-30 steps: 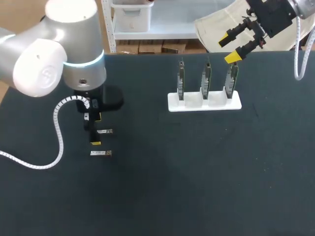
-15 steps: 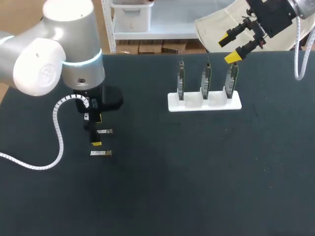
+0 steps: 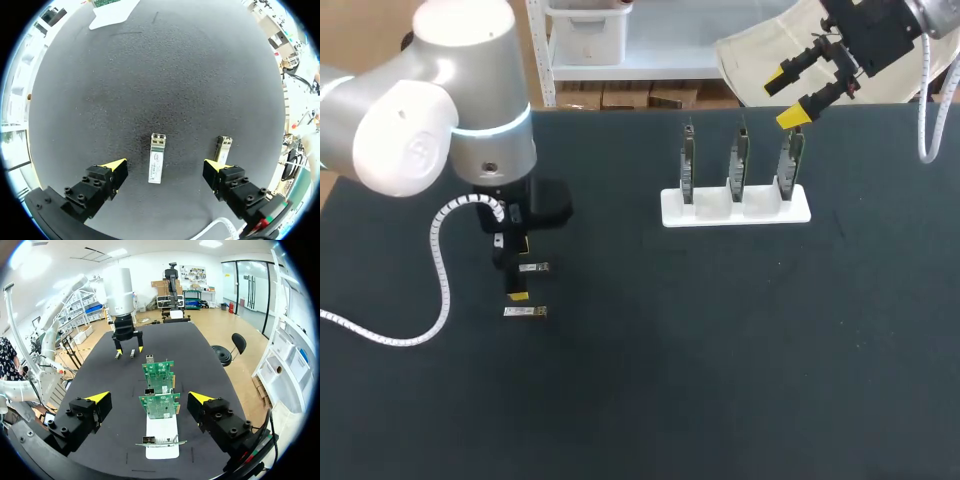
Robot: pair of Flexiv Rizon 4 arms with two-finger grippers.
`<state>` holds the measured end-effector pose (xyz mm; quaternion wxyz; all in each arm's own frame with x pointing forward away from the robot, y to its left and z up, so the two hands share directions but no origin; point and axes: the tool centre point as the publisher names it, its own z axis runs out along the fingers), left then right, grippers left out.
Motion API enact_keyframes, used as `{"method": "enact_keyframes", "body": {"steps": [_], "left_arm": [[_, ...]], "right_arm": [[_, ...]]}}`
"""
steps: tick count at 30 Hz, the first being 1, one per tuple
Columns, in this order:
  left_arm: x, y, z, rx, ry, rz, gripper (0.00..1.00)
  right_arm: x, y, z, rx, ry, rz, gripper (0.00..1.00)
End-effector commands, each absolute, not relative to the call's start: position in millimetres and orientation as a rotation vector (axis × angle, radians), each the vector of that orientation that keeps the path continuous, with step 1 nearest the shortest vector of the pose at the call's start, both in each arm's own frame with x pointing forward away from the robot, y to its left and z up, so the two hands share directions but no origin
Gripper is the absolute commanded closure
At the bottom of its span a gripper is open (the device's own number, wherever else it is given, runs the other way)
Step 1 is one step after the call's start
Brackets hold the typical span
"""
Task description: Pick up the optical module with the left hand, and insert it into the network port with the right hand.
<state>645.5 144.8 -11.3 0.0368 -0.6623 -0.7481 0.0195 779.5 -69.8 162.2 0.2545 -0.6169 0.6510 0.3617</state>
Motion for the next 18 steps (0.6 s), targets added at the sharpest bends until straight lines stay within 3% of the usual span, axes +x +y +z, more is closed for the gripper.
{"method": "enact_keyframes", "body": {"steps": [1, 18], "left_arm": [[648.0, 144.7, -11.1, -2.032, -2.29, 0.06, 0.0], [648.2, 147.2, -12.7, -2.016, -2.292, 0.067, 0.0]], "right_arm": [[777.4, -70.0, 161.7, -1.673, 1.766, 0.978, 0.0], [777.4, -70.0, 161.7, -1.673, 1.766, 0.978, 0.0]]}}
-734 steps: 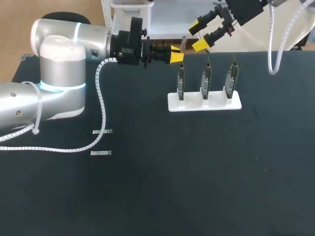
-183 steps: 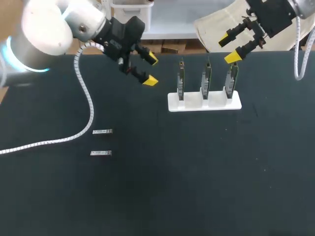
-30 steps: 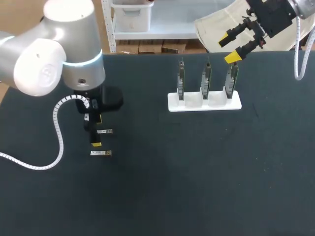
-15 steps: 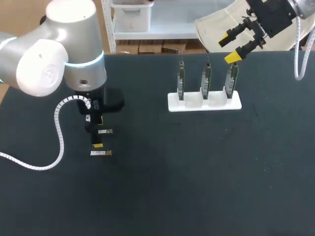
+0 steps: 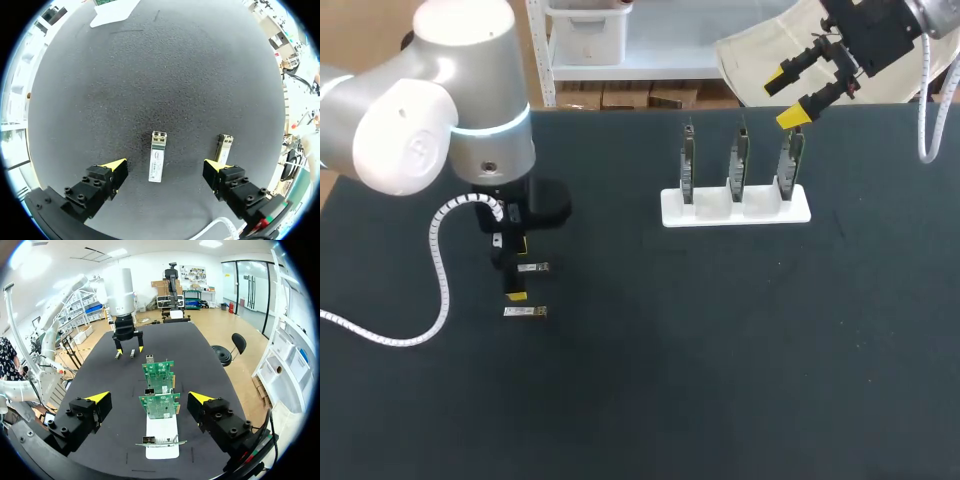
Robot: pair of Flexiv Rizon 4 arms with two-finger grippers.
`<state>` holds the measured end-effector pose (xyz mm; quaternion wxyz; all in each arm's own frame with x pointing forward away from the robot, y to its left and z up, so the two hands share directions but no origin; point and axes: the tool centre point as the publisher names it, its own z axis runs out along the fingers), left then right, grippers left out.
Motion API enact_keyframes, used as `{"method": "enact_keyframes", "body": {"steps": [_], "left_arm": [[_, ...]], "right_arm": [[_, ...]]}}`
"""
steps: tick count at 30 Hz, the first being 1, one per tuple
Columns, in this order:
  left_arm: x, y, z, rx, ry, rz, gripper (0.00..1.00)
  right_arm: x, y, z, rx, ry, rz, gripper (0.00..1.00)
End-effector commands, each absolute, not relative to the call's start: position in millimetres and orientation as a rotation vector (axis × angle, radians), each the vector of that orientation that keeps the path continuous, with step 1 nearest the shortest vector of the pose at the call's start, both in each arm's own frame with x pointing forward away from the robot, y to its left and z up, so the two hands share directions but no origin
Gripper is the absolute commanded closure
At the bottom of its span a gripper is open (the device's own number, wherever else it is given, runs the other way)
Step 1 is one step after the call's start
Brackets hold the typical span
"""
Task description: Pick up the optical module with the left hand, and insert it into the network port with the right hand.
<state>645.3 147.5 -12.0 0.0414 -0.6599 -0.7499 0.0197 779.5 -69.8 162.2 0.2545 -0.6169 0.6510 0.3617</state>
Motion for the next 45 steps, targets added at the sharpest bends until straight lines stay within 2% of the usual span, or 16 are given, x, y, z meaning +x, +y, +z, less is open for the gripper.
{"method": "enact_keyframes", "body": {"steps": [1, 24, 25, 26, 28, 45], "left_arm": [[648.1, 147.2, -12.7, -2.014, -2.293, 0.068, 0.0], [645.6, 146.0, -18.6, -2.008, -2.285, 0.096, 0.0], [645.7, 146.0, -18.9, -2.008, -2.284, 0.095, 0.13], [645.8, 146.0, -19.1, -2.008, -2.283, 0.093, 0.45], [645.9, 146.3, -19.6, -2.004, -2.284, 0.089, 1.0], [643.5, 147.1, -22.5, -1.949, -2.31, 0.112, 1.0]], "right_arm": [[777.4, -70.0, 161.7, -1.673, 1.766, 0.978, 0.0], [777.4, -70.0, 161.7, -1.673, 1.766, 0.978, 0.0], [777.4, -70.0, 161.7, -1.673, 1.766, 0.978, 0.0], [777.4, -70.0, 161.7, -1.673, 1.766, 0.978, 0.0], [777.4, -70.0, 161.7, -1.673, 1.766, 0.978, 0.0], [777.4, -70.0, 161.7, -1.673, 1.766, 0.978, 0.0]]}}
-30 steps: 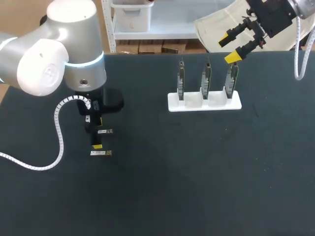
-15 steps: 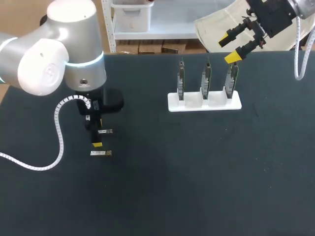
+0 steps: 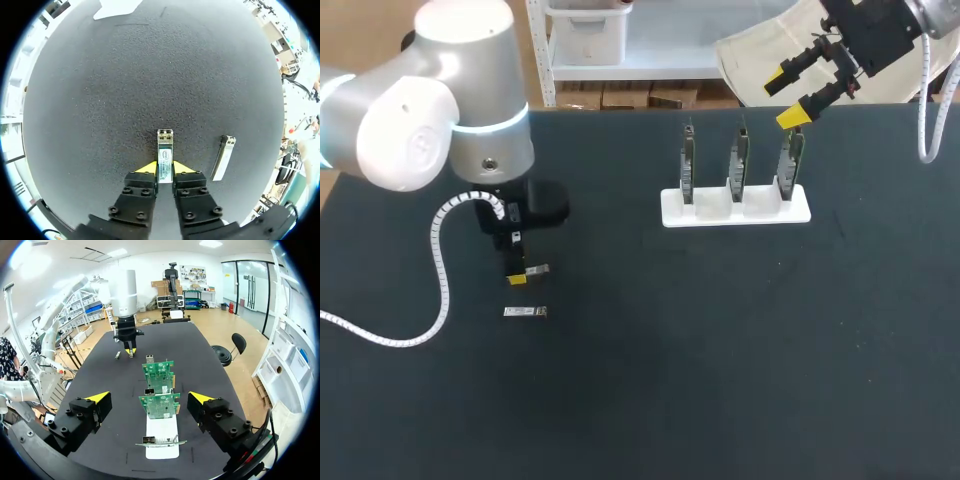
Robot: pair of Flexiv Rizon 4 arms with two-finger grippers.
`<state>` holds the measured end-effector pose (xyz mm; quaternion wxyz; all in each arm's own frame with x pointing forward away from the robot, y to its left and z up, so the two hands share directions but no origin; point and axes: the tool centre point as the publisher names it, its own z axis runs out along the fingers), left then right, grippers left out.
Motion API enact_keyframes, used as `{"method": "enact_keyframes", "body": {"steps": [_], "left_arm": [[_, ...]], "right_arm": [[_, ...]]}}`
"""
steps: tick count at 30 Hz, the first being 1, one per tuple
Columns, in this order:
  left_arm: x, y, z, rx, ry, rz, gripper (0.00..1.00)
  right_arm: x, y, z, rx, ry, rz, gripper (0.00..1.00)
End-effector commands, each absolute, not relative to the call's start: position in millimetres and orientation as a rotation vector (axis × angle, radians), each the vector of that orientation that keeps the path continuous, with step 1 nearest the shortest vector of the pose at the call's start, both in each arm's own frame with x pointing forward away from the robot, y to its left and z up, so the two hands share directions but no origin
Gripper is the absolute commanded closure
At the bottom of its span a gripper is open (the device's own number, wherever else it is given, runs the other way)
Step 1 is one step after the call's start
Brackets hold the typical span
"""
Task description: Pick up the optical module with the left hand, and insert it into the network port with the right hand.
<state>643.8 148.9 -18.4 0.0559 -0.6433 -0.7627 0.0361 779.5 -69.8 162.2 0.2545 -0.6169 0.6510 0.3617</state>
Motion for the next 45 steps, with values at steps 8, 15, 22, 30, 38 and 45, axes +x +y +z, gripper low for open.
{"method": "enact_keyframes", "body": {"steps": [8, 15, 22, 30, 38, 45], "left_arm": [[642.2, 141.8, -16.3, -1.966, -2.321, 0.125, 1.0], [646.7, 133.9, 8.8, -2.019, -2.425, 0.347, 1.0], [659.8, 122.2, 47.0, -2.096, -2.522, 0.607, 1.0], [673.8, 93.9, 95.1, -2.263, -2.557, 0.897, 1.0], [674.6, 91.7, 100.0, -2.283, -2.568, 0.961, 1.0], [674.6, 91.7, 100.0, -2.283, -2.568, 0.961, 1.0]], "right_arm": [[777.4, -70.0, 161.7, -1.673, 1.766, 0.978, 0.0], [777.4, -70.0, 161.7, -1.673, 1.766, 0.978, 0.0], [777.4, -70.0, 161.7, -1.673, 1.766, 0.978, 0.0], [777.4, -70.0, 161.7, -1.673, 1.766, 0.978, 0.0], [777.4, -70.0, 161.7, -1.673, 1.766, 0.978, 0.0], [777.4, -70.0, 161.7, -1.673, 1.766, 0.978, 0.0]]}}
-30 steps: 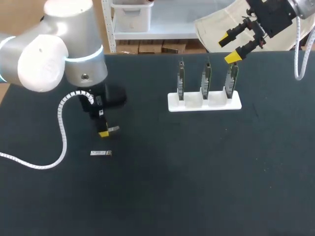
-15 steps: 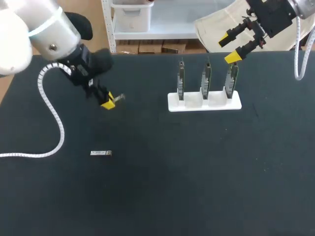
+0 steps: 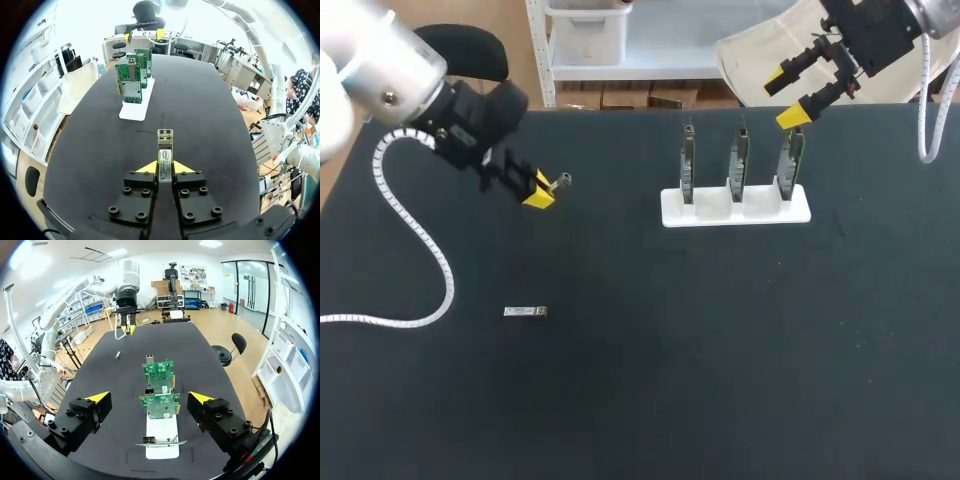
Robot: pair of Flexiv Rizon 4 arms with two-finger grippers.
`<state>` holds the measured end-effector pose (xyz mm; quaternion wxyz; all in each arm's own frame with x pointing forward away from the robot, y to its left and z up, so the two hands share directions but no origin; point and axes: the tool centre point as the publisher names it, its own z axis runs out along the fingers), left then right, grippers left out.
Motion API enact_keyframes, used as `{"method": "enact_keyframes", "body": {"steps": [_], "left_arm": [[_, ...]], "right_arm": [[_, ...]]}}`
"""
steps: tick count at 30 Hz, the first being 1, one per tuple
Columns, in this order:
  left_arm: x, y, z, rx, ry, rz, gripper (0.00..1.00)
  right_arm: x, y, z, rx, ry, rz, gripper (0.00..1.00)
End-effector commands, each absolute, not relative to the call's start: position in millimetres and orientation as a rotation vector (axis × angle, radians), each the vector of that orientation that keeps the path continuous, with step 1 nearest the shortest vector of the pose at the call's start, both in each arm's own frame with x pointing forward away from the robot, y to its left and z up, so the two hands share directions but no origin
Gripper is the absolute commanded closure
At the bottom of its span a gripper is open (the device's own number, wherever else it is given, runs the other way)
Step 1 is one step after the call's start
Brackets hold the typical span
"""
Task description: Pick up the optical module with the left hand, and insert it into the network port with the right hand.
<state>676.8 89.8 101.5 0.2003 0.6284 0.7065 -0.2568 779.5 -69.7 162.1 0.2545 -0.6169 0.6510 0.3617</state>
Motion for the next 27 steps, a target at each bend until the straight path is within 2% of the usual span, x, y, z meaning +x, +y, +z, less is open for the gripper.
{"method": "enact_keyframes", "body": {"steps": [1, 8, 27], "left_arm": [[674.6, 91.7, 100.0, 1.738, 1.954, -0.731, 1.0], [674.6, 91.7, 100.0, 1.738, 1.954, -0.731, 1.0], [753.6, -5.6, 176.9, 1.625, 1.532, -0.729, 1.0]], "right_arm": [[777.4, -70.0, 161.7, -1.673, 1.766, 0.978, 0.0], [777.4, -70.0, 161.7, -1.673, 1.766, 0.978, 0.0], [777.4, -70.0, 161.7, -1.673, 1.766, 0.978, 0.0]]}}
